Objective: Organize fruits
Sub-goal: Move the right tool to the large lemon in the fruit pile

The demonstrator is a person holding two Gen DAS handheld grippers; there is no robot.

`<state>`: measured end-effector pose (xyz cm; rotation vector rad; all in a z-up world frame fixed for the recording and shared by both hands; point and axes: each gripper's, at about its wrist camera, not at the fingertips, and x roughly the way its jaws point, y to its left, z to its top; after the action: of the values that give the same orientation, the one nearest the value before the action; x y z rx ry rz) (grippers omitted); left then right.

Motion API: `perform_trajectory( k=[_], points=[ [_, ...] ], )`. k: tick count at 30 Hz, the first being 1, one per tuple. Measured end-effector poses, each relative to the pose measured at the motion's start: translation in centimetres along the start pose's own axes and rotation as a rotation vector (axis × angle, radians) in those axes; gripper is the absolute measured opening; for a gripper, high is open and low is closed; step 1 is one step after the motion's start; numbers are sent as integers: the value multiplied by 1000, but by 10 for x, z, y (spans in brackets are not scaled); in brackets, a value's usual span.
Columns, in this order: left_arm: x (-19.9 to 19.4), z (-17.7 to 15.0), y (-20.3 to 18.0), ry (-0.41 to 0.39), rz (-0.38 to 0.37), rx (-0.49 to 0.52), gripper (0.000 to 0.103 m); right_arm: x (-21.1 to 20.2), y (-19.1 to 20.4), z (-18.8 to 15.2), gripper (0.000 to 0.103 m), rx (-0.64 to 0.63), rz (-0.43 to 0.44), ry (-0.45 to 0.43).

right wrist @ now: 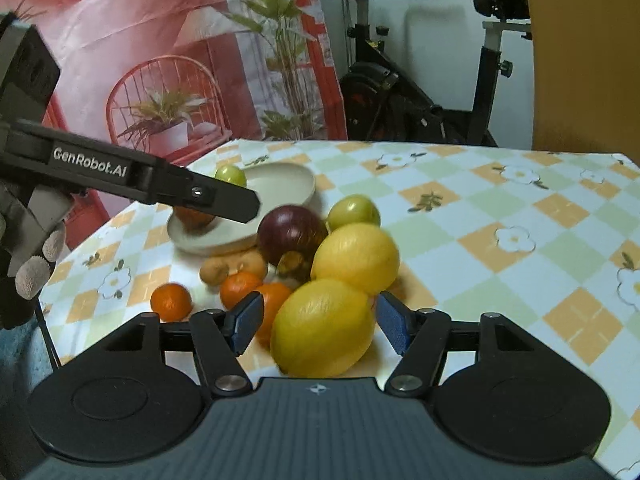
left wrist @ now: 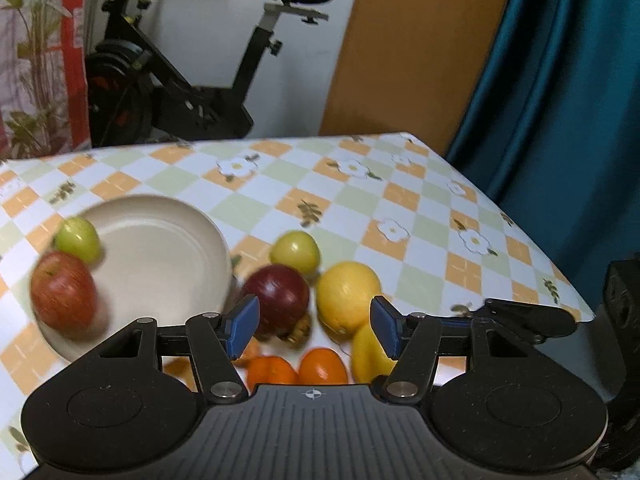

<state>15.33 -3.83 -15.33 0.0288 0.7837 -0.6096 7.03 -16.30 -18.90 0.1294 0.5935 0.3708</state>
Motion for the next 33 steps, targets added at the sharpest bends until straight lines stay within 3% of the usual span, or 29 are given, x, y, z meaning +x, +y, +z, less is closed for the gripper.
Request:
perform_trajectory(
  k=[4, 10, 19, 33],
  points=[
    [9, -3, -10, 33, -18, 31, 63, 5, 3, -10, 69, -43, -11, 21],
    [31, -11, -30, 95, -42, 83, 56, 7, -2, -20, 65, -28, 5, 28],
    [48, -17, -43, 139, -62, 101, 55, 3, -6, -25, 62, -3, 27, 14],
    [50, -24, -48, 112, -36, 105, 55, 7, -5, -26, 60, 0, 23, 34]
  ],
)
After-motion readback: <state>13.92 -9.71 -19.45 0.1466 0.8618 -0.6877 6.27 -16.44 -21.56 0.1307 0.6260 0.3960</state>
